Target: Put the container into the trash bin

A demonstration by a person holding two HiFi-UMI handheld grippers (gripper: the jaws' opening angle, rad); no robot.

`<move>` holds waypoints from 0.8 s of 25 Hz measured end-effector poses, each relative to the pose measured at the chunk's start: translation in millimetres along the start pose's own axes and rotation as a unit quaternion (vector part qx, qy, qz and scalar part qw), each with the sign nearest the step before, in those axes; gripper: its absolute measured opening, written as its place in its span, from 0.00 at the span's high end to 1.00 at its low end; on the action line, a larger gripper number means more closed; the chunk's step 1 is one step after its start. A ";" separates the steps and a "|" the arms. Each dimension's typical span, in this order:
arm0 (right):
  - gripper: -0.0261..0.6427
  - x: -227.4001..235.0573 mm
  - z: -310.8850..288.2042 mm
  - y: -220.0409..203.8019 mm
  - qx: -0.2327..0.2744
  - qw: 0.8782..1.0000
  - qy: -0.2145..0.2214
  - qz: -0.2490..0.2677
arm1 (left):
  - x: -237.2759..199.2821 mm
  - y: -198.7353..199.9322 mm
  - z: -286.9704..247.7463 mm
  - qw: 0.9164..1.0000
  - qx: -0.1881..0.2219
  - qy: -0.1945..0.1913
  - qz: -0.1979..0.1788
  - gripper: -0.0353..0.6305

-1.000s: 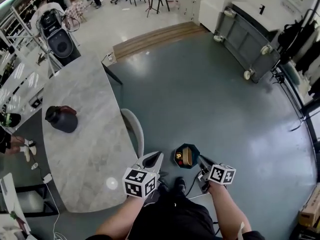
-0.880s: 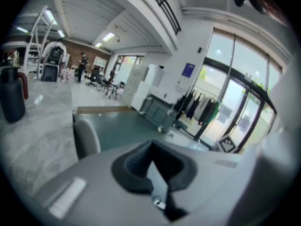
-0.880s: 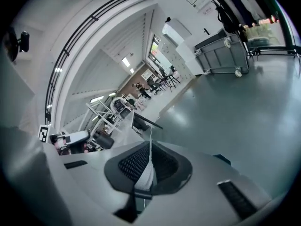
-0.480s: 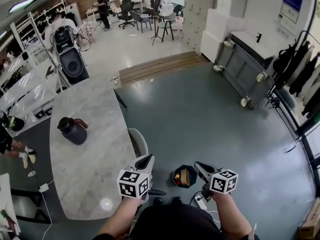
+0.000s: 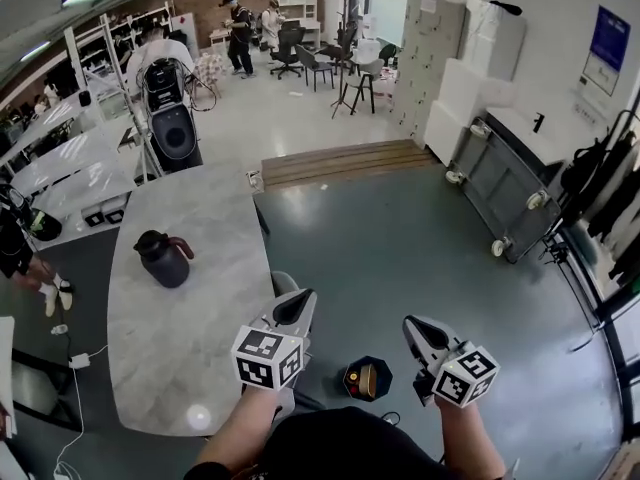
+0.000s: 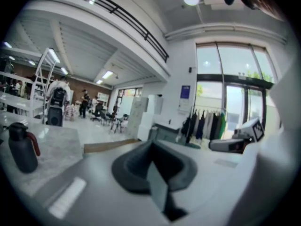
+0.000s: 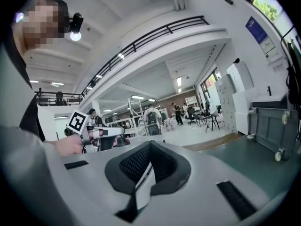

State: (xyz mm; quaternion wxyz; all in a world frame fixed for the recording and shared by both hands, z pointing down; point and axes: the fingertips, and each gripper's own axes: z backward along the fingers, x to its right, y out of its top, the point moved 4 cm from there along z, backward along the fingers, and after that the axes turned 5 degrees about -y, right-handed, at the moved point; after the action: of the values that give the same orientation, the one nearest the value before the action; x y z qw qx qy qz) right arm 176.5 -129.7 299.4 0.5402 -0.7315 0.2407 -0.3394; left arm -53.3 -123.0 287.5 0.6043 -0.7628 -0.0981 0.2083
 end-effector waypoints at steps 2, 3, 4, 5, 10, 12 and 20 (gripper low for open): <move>0.97 -13.0 -3.6 24.6 0.030 0.999 0.007 0.020 | -1.5 15.7 2.3 1.000 0.015 -0.001 -0.009 0.93; 0.97 -20.4 -4.0 36.5 0.045 0.998 0.012 0.033 | -0.6 23.1 3.9 1.000 0.020 -0.003 -0.016 0.93; 0.97 -26.9 -3.5 47.7 0.060 0.997 0.017 0.045 | 0.7 29.8 5.6 0.999 0.025 -0.005 -0.024 0.93; 0.97 -31.7 -2.2 57.3 0.073 0.996 0.019 0.054 | 1.9 35.4 7.2 0.999 0.030 -0.006 -0.030 0.93; 0.97 -38.0 6.5 74.4 0.101 0.991 -0.004 0.083 | -1.8 43.5 18.0 0.998 0.043 0.003 -0.046 0.93; 0.97 -37.9 8.6 72.9 0.098 0.991 -0.014 0.093 | -6.8 41.9 20.9 0.998 0.044 0.010 -0.047 0.93; 0.97 -33.3 13.4 60.6 0.087 0.992 -0.019 0.085 | -9.8 33.1 25.4 0.998 0.041 0.018 -0.036 0.94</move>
State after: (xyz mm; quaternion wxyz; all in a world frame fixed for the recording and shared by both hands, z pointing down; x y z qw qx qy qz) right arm 165.7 -115.6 231.2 0.6332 -0.6650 0.2607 -0.2980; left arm -76.5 -112.9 253.0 0.6439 -0.7368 -0.1059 0.1768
